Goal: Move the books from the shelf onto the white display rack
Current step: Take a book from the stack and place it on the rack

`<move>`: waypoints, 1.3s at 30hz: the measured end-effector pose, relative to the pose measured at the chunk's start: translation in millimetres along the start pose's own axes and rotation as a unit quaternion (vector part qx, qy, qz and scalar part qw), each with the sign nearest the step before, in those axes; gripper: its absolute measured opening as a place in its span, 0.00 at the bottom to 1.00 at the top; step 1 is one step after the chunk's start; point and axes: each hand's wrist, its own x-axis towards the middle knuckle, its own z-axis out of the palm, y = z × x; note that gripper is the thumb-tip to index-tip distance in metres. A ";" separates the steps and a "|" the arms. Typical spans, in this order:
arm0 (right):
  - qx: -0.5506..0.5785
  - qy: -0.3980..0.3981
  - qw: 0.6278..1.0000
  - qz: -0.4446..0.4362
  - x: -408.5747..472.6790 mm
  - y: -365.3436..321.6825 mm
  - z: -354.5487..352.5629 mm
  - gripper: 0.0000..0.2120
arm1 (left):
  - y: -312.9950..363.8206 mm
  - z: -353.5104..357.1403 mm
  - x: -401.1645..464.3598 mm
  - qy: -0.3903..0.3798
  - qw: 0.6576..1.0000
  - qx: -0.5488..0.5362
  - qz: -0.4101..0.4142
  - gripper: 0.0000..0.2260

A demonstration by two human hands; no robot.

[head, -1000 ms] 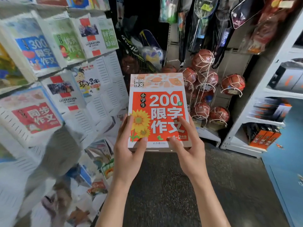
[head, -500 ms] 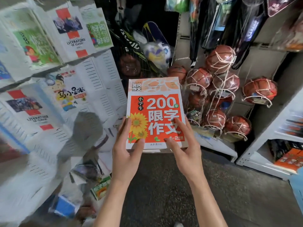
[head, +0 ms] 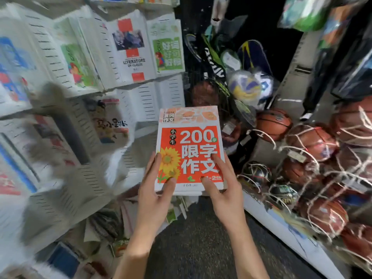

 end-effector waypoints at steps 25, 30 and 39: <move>0.078 -0.166 0.983 -0.006 292.1 163.0 156.8 0.29 | -178.1 -2.2 261.7 0.096 0.995 0.036 -0.014 0.28; 0.061 -0.185 0.981 -0.018 326.4 186.2 171.4 0.34 | -219.8 -1.8 289.6 0.108 0.992 0.058 -0.039 0.36; 0.016 -0.191 0.979 -0.073 353.5 234.5 196.3 0.28 | -249.8 2.4 326.4 0.111 0.988 0.021 -0.104 0.37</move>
